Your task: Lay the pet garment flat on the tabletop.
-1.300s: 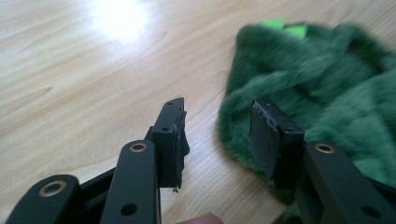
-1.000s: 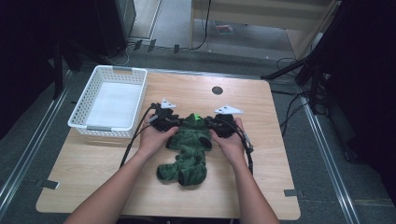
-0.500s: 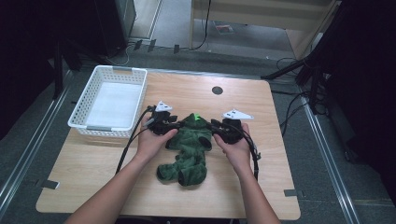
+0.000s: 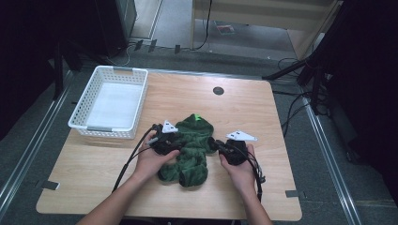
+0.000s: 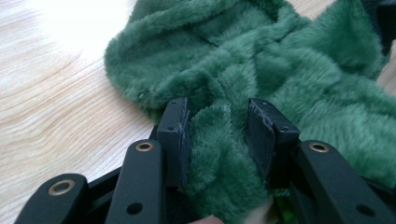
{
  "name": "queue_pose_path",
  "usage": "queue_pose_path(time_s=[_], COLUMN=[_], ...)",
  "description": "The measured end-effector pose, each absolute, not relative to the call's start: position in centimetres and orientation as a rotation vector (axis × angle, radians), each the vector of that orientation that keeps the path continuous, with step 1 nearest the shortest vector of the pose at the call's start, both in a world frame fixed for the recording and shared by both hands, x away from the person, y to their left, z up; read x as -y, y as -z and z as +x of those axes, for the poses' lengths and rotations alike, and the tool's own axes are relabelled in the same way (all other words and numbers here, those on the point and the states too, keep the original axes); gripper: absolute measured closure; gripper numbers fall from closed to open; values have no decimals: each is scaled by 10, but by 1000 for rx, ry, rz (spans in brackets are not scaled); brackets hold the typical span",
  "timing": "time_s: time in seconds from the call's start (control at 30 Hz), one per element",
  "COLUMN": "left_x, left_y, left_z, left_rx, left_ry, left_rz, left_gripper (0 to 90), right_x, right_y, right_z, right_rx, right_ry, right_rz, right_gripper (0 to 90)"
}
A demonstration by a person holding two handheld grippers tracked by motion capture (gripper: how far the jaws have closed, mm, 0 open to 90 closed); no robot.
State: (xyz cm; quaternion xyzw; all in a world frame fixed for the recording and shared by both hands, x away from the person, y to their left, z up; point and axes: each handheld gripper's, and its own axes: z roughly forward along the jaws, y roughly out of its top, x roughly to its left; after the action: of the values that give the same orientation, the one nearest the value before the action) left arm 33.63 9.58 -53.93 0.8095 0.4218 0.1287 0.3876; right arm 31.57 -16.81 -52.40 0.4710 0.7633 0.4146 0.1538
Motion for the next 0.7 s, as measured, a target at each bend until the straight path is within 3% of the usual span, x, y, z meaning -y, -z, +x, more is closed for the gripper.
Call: queue_pose_path(time_s=[0.2, 0.3, 0.4, 0.57, 0.67, 0.7], left_x=[-99, -100, -99, -87, -80, -80], left_y=[542, 539, 533, 529, 527, 528], left_z=[338, 338, 334, 338, 341, 344], left_rx=[-1107, -1089, -1041, -1040, -1024, -1024], left_ry=[-355, -332, -326, -318, -310, -306], left_rz=[2063, 2034, 2004, 1990, 1987, 1998], left_gripper=[609, 580, 544, 557, 564, 564], right_x=[182, 186, 187, 150, 123, 120], right_y=[539, 536, 513, 483, 497, 506], right_z=[317, 314, 307, 312, 320, 325], right_rx=[-2153, -2133, -2061, -2105, -2157, -2177], right_ry=[-1044, -1067, -1224, -1386, -1349, -1337], right_rz=[1471, 1420, 1375, 1219, 1176, 1199], right_gripper=[900, 811, 791, 755, 668, 680])
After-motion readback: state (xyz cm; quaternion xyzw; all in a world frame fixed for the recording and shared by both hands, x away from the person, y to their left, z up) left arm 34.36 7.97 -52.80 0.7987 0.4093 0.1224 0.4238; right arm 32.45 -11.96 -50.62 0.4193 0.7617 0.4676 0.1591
